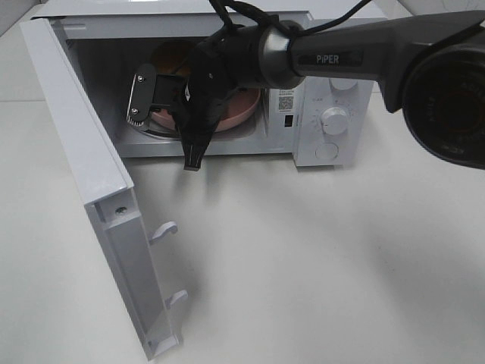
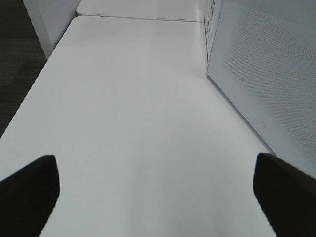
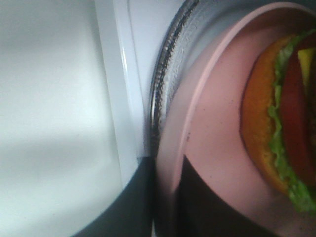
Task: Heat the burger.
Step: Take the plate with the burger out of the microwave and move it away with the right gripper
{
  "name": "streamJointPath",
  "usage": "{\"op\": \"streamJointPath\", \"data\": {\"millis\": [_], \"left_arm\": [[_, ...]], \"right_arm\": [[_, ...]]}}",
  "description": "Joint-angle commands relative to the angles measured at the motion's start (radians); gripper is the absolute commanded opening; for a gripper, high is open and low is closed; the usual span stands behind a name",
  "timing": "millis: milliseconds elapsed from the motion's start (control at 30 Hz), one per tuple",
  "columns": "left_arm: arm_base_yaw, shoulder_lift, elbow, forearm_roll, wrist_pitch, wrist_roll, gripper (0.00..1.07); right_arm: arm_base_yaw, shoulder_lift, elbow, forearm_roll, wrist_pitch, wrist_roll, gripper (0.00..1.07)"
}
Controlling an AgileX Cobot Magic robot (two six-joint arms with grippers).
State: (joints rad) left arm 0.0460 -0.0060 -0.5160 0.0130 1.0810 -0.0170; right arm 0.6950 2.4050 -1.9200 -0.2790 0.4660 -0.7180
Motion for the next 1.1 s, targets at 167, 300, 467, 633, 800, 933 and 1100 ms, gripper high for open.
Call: {"op": "streamJointPath", "data": {"millis": [167,300,467,633,800,933,1100], "left_arm": [[0.0,-0.016,0.0,0.002,-0.012,-0.006,1.0],[0.0,-0.016,0.0,0.002,-0.012,-0.006,1.0],[0.0,-0.016,0.0,0.002,-0.012,-0.006,1.0],[0.0,-0.016,0.0,0.001,-0.012,-0.006,1.0],[0.0,-0.016,0.0,0.001,-0.012,-0.006,1.0],[0.0,-0.016,0.0,0.002,-0.012,-0.006,1.0],[0.0,-0.016,0.0,0.002,-0.012,-0.006,1.0]], "right_arm": [[-0.007,-0.028,0.001,0.058,0.076,-0.087,0.0],[-0.007,-0.035,0.001,0.064,0.127,-0.143,0.0],[-0.01,-0.06,0.001,0.08,0.127,-0.147,0.0],[-0.01,-0.105,0.036,0.124,0.128,-0.255,0.0],[-0.033,-0.136,0.085,0.174,0.131,-0.363,0.0],[-0.042,-0.159,0.122,0.186,0.124,-0.407,0.0],[-0.069,-0.234,0.231,0.233,0.084,-0.528,0.0]]}}
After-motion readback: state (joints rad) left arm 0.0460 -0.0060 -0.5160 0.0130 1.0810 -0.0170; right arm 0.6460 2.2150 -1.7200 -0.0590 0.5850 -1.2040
